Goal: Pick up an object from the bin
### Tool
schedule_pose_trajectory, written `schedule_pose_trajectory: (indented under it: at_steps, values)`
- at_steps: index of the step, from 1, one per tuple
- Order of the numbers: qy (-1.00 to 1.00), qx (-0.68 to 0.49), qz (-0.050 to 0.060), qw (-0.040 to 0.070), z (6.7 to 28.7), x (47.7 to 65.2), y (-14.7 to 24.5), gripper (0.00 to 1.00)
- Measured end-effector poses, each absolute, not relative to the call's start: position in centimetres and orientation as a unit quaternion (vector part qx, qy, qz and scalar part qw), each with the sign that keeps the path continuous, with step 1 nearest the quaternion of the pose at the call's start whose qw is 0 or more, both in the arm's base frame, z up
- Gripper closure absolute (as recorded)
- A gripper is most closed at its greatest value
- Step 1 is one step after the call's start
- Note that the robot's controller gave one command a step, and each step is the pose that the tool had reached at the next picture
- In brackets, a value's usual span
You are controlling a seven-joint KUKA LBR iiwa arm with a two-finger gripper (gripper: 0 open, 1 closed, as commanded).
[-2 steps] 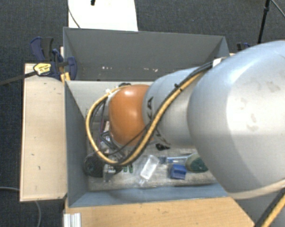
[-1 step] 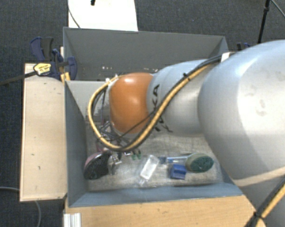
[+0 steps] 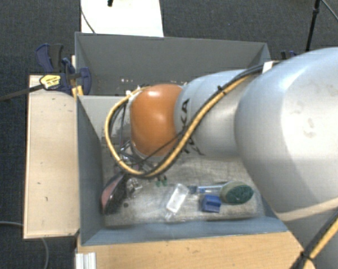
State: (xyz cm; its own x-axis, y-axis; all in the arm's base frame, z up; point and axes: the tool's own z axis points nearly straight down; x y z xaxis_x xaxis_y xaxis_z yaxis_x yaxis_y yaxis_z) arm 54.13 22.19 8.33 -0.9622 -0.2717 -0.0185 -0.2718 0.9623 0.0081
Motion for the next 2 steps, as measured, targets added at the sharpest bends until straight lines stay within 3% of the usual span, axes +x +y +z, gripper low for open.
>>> schedule_pose_trajectory:
  at_steps: [1, 2]
  values:
    - [0.994, -0.106, 0.002, 0.005, 19.3, 54.4, 23.0, 1.00]
    - [0.994, -0.107, 0.001, 0.004, 23.6, 54.7, 23.4, 1.00]
